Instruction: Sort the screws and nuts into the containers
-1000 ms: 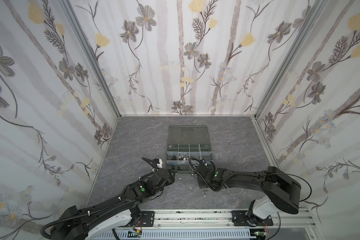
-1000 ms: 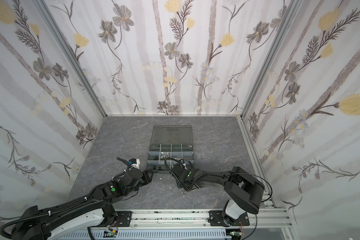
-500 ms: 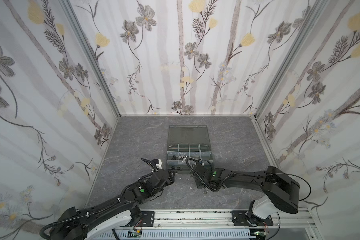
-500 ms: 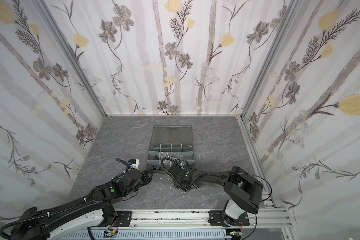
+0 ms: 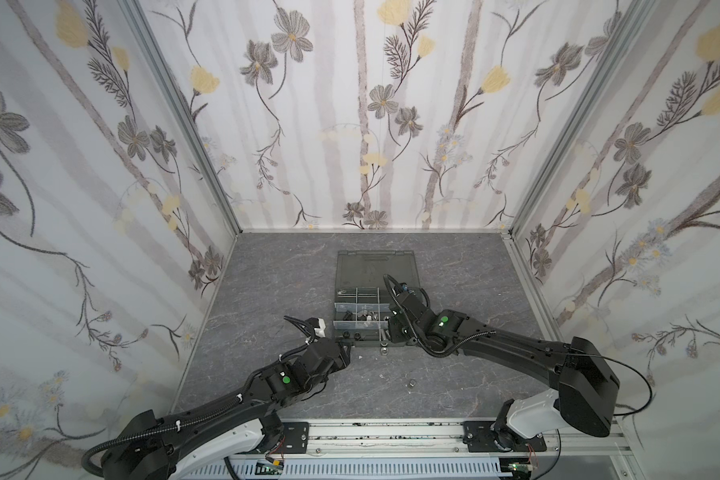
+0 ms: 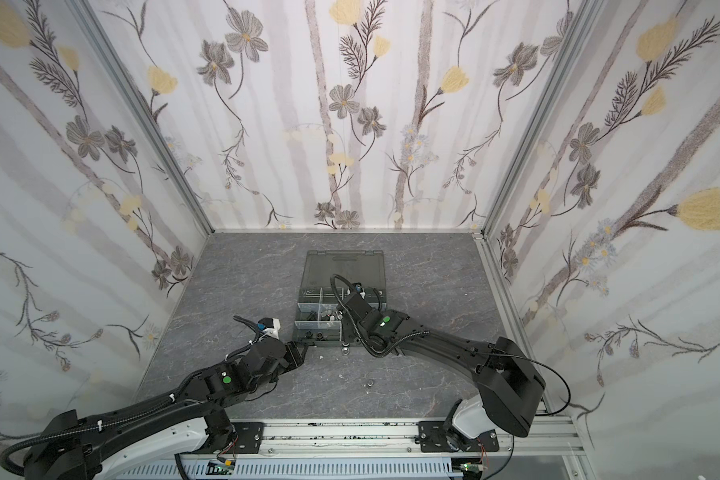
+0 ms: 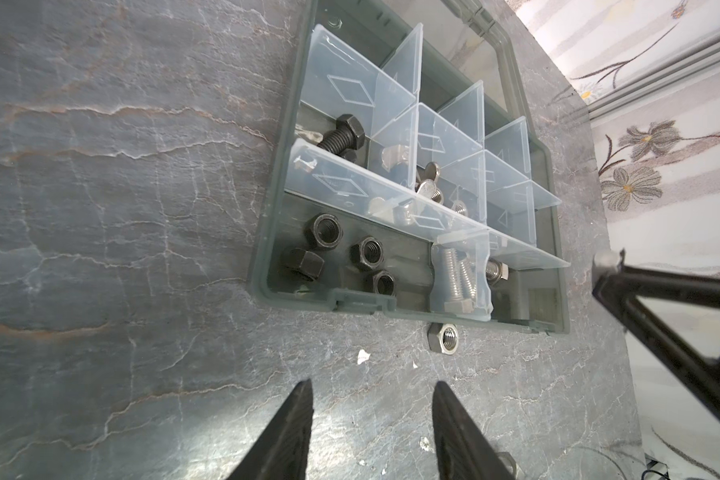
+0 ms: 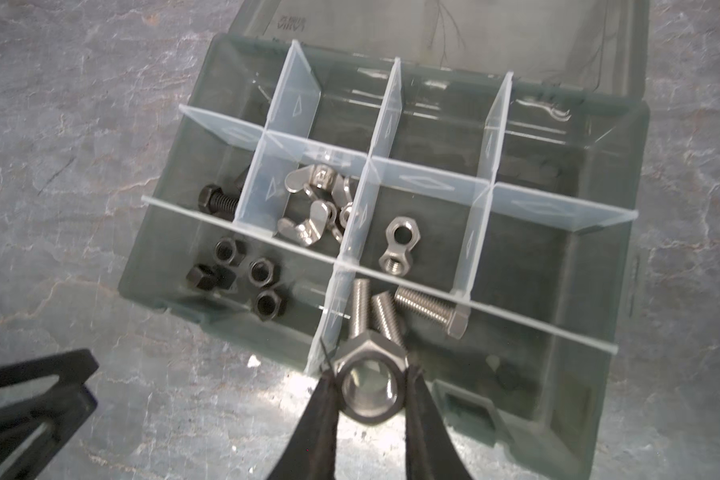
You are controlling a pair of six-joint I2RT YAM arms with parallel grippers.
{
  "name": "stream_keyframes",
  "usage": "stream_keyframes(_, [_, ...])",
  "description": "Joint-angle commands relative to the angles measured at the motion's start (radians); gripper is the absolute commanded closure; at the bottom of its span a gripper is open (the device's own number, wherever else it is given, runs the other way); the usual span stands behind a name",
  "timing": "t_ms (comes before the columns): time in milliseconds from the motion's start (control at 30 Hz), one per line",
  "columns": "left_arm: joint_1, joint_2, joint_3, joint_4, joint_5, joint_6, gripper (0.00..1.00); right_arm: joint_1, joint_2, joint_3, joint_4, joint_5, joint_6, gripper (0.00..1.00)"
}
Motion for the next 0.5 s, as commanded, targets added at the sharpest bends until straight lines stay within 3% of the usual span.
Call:
stream_keyframes(0, [-0.014, 0.020, 0.018, 0.017, -0.019, 0.003, 0.51, -0.038, 0.056, 0.056, 0.037, -0.021, -0.068, 0.77])
stream_keyframes(200, [-0.045, 0.060, 0.042, 0.025, -0.032, -0.001, 0.51, -0.066, 0.166, 0.133, 0.042, -0.034, -0.101, 0.77])
stream_keyframes(467, [-0.088, 0.132, 0.075, 0.038, -0.039, -0.004, 0.51, -0.071, 0.213, 0.115, 0.068, -0.061, -0.101, 0.75])
